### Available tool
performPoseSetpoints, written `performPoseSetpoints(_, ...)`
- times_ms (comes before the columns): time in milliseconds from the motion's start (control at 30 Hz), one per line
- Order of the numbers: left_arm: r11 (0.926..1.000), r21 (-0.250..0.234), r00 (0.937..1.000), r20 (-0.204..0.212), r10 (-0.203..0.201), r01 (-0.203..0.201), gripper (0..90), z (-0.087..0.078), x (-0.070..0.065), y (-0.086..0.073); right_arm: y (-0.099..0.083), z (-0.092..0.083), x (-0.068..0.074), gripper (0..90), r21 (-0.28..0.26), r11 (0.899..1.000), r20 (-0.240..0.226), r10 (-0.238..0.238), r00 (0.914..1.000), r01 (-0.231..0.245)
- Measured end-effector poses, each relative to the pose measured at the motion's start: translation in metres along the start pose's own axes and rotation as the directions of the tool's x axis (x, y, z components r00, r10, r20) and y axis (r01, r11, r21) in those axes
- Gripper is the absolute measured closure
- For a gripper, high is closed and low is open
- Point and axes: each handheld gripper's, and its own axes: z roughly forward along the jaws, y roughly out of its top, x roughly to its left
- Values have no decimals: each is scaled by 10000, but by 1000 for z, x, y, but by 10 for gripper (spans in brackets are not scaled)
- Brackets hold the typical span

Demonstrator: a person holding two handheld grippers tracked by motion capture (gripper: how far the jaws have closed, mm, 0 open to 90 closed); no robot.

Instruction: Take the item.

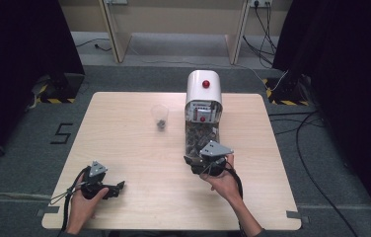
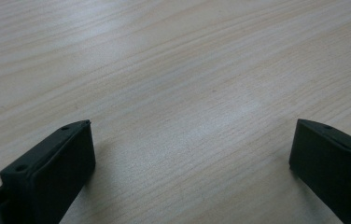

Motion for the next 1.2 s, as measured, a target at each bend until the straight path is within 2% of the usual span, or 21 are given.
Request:
performPoseSetpoints(67,10000,1,10000,1,1,-1,0,0,0,0,-1,-2,0,400,-79,9998,20,169,9999,-169)
performPoseSetpoints(267,10000,-1,10000,0,-2,2,0,0,0,0,-1,-9,4,390,-102,9999,130,-35,9999,37)
performPoseSetpoints(733,10000,-13,10000,4,-29,29,0,0,0,0,-13,-36,-10,384,-208,9989,586,431,9973,-420)
performPoseSetpoints(1200,10000,-12,10000,1,-29,29,0,0,0,0,-26,-50,-19,384,-125,9975,972,703,9928,-694)
